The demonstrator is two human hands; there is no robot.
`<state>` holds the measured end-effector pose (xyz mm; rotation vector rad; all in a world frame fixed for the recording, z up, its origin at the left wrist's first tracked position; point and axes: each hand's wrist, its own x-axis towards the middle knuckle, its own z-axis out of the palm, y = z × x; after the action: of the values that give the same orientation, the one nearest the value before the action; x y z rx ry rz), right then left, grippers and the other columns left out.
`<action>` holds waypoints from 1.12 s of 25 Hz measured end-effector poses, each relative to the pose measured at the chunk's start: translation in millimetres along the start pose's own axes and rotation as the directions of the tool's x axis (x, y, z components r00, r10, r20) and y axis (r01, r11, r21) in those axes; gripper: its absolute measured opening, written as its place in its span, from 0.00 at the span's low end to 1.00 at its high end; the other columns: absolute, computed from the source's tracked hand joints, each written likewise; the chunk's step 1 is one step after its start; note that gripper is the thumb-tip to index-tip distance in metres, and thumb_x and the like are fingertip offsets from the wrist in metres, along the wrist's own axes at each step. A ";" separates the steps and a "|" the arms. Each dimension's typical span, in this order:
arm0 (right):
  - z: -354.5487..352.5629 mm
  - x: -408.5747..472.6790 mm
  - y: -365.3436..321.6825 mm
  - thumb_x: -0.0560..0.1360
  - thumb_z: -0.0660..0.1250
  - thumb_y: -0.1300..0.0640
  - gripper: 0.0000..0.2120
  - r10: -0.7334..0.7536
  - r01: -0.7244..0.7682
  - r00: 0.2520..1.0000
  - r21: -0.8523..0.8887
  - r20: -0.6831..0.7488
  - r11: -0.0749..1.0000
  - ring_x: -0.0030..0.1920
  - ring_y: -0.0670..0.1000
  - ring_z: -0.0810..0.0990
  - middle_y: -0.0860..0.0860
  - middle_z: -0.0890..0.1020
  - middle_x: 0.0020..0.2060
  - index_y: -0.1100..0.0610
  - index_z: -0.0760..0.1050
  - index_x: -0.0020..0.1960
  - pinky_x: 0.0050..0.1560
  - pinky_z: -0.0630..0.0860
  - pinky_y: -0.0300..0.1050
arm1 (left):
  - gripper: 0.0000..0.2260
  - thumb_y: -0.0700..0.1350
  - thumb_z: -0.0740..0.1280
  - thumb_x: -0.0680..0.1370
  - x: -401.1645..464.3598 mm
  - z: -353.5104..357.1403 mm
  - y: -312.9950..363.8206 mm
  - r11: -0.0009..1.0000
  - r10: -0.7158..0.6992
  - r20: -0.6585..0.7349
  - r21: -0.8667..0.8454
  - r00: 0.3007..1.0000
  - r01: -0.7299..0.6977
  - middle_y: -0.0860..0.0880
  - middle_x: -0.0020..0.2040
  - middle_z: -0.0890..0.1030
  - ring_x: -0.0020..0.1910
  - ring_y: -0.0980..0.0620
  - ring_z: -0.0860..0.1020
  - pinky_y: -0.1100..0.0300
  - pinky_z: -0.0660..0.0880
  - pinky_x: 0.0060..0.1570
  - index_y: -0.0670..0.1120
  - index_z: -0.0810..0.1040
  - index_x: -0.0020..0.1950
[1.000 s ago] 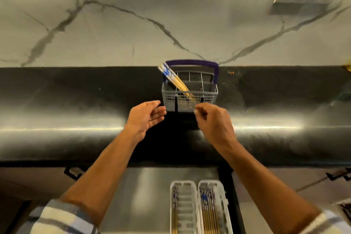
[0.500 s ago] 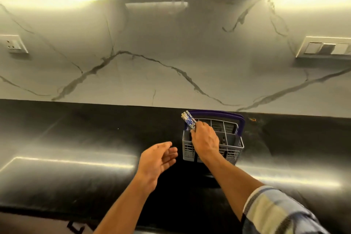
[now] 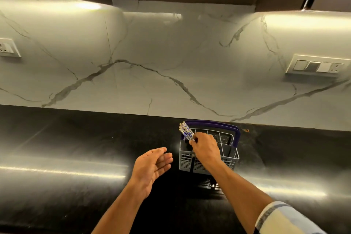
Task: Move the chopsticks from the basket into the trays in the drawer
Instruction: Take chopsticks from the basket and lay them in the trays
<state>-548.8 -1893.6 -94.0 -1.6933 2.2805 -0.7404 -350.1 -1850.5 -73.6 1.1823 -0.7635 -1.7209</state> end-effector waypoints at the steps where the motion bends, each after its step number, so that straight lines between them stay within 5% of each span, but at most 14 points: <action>1: -8.2 -1.8 -2.1 0.79 0.66 0.52 0.06 0.004 -0.004 1.000 0.022 -0.005 1.000 0.38 0.48 0.78 0.50 0.81 0.41 0.53 0.80 0.49 0.36 0.73 0.44 | 0.10 0.41 0.66 0.80 -1.7 0.6 3.4 1.000 0.012 0.014 0.001 1.000 -0.012 0.37 0.50 0.86 0.53 0.40 0.84 0.46 0.79 0.57 0.38 0.80 0.57; 8: -126.0 -17.7 -38.3 0.74 0.74 0.52 0.06 -0.081 0.129 0.980 0.272 -0.183 0.954 0.30 0.43 0.76 0.47 0.82 0.35 0.54 0.82 0.47 0.32 0.70 0.34 | 0.12 0.43 0.65 0.81 -22.7 19.4 64.3 0.956 0.248 0.174 0.117 0.953 -0.270 0.42 0.51 0.86 0.51 0.47 0.85 0.49 0.80 0.58 0.41 0.79 0.62; 13: -191.2 -48.2 -66.2 0.71 0.76 0.55 0.06 -0.234 0.239 0.970 0.412 -0.062 0.879 0.37 0.46 0.84 0.52 0.86 0.36 0.58 0.84 0.42 0.41 0.82 0.40 | 0.25 0.56 0.65 0.79 -46.5 76.0 118.2 0.525 0.514 0.533 0.425 0.672 -0.738 0.49 0.63 0.81 0.61 0.53 0.80 0.53 0.75 0.64 0.60 0.63 0.75; 17: -209.0 -84.5 -69.1 0.71 0.76 0.61 0.07 -0.297 0.270 0.955 0.433 -0.005 0.860 0.36 0.46 0.84 0.55 0.87 0.38 0.66 0.84 0.45 0.40 0.81 0.36 | 0.24 0.51 0.68 0.79 -75.9 104.6 124.1 0.341 0.559 0.644 0.396 0.522 -0.853 0.48 0.52 0.86 0.53 0.55 0.84 0.63 0.74 0.59 0.62 0.67 0.74; 21: -200.9 -115.4 -47.9 0.72 0.75 0.61 0.10 -0.288 0.254 0.958 0.466 0.002 0.848 0.40 0.53 0.86 0.58 0.86 0.39 0.68 0.82 0.45 0.47 0.83 0.43 | 0.18 0.45 0.71 0.77 -95.9 103.2 97.2 0.394 0.572 0.642 0.331 0.511 -0.857 0.50 0.46 0.87 0.48 0.58 0.85 0.54 0.80 0.59 0.55 0.78 0.67; 28: -163.3 -174.0 4.6 0.73 0.75 0.58 0.08 -0.222 0.176 0.975 0.595 0.004 0.784 0.40 0.53 0.85 0.58 0.86 0.39 0.63 0.85 0.46 0.48 0.83 0.47 | 0.13 0.43 0.69 0.79 -123.9 97.8 25.9 0.509 0.534 0.577 0.364 0.618 -0.780 0.48 0.47 0.87 0.49 0.57 0.85 0.59 0.79 0.57 0.53 0.81 0.62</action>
<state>-569.9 -1685.2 20.5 -1.6107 1.5759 -1.2541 -414.3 -1748.3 31.3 0.6986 -1.8602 -1.0328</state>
